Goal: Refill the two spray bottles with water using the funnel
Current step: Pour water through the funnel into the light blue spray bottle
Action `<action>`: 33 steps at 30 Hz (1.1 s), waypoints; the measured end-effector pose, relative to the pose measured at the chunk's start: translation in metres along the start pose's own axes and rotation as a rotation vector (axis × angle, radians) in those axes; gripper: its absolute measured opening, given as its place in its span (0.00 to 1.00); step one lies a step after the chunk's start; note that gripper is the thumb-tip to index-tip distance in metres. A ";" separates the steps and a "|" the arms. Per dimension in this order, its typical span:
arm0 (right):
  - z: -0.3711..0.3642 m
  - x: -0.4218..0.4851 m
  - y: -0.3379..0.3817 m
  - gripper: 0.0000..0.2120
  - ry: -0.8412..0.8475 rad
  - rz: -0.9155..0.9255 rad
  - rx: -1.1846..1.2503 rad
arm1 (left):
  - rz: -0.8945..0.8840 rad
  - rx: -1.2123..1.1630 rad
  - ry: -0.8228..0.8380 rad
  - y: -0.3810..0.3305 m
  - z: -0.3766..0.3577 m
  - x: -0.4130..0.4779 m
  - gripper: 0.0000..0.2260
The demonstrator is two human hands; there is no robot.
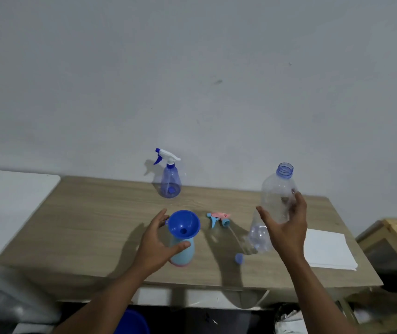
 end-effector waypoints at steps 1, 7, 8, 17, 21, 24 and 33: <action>0.001 -0.001 0.010 0.44 0.011 0.066 -0.043 | 0.002 0.018 0.028 -0.005 0.000 0.002 0.54; -0.003 -0.002 0.059 0.46 0.432 0.190 -0.374 | -0.009 0.084 0.073 -0.022 -0.001 0.011 0.45; -0.005 -0.003 0.062 0.47 0.499 0.189 -0.445 | -0.013 0.094 0.078 -0.024 -0.001 0.012 0.44; -0.018 -0.005 0.084 0.46 0.849 0.290 -1.094 | -0.029 0.181 0.110 -0.032 0.005 0.011 0.36; -0.023 -0.002 0.086 0.46 0.862 0.300 -1.165 | -0.023 0.181 0.129 -0.033 0.005 0.011 0.40; -0.025 0.001 0.085 0.47 0.857 0.316 -1.202 | -0.019 0.187 0.122 -0.034 0.005 0.012 0.41; -0.027 0.004 0.086 0.47 0.847 0.385 -1.318 | -0.046 0.189 0.086 -0.039 0.006 0.011 0.35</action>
Point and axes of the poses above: each hand's wrist, its own x-axis towards the middle knuckle, its own z-axis out of the back of the hand, y = z × x, the point moved 1 cm from there along x, towards the middle knuckle, and after that the axes turned 12 degrees about y, right-handed, at the moved point
